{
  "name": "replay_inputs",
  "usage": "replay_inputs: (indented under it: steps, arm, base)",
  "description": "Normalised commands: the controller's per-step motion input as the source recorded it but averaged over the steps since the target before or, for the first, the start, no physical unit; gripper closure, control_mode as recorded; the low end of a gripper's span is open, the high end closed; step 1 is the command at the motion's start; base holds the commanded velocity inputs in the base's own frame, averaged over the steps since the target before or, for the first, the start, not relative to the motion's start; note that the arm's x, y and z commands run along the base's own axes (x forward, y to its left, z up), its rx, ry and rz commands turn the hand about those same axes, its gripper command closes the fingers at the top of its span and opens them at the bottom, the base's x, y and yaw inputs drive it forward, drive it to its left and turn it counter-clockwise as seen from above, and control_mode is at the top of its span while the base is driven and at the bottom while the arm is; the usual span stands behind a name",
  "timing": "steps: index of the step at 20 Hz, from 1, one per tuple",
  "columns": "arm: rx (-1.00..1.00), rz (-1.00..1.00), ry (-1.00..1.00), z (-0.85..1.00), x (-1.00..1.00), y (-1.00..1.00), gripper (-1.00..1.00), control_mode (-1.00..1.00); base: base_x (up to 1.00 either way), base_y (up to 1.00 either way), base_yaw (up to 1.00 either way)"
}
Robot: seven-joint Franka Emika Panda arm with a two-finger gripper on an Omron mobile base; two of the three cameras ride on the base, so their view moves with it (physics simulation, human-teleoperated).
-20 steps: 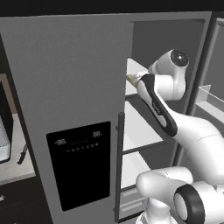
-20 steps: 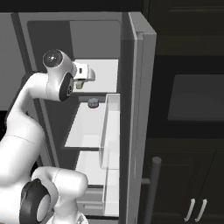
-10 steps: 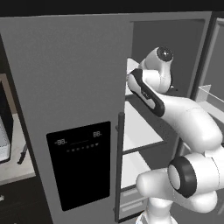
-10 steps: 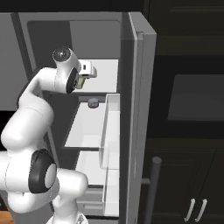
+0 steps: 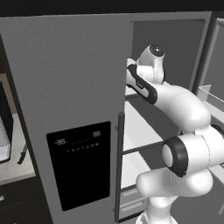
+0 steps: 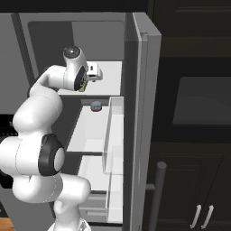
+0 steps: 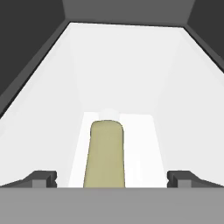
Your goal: Retrieve the butter from the fridge and place it on a plate on the dining table. Then retrieve the butter knife by the fridge and place it near the plate.
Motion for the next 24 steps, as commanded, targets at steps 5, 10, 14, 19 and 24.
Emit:
replay_inputs:
  steps: [5, 10, 14, 19, 24]
  arm:
    - [0.0, 0.0, 0.04, -0.33, 0.13, 0.0, -1.0, -1.0]
    - [0.0, 0.0, 0.02, -0.19, 0.0, 0.02, -1.0, -1.0]
    - [0.0, 0.0, 0.0, -0.14, 0.0, 0.03, -1.0, -1.0]
    - [0.0, 0.0, 0.03, -0.14, 0.0, 0.04, 1.0, -1.0]
    - [0.0, -0.01, 0.01, -0.08, -0.01, 0.0, 1.0, -1.0]
  base:
    - [0.0, 0.0, 0.0]
    - [0.0, 0.0, 0.0]
    - [0.0, 0.0, 0.0]
    - [0.0, 0.0, 0.0]
    - [0.0, 0.0, 0.0]
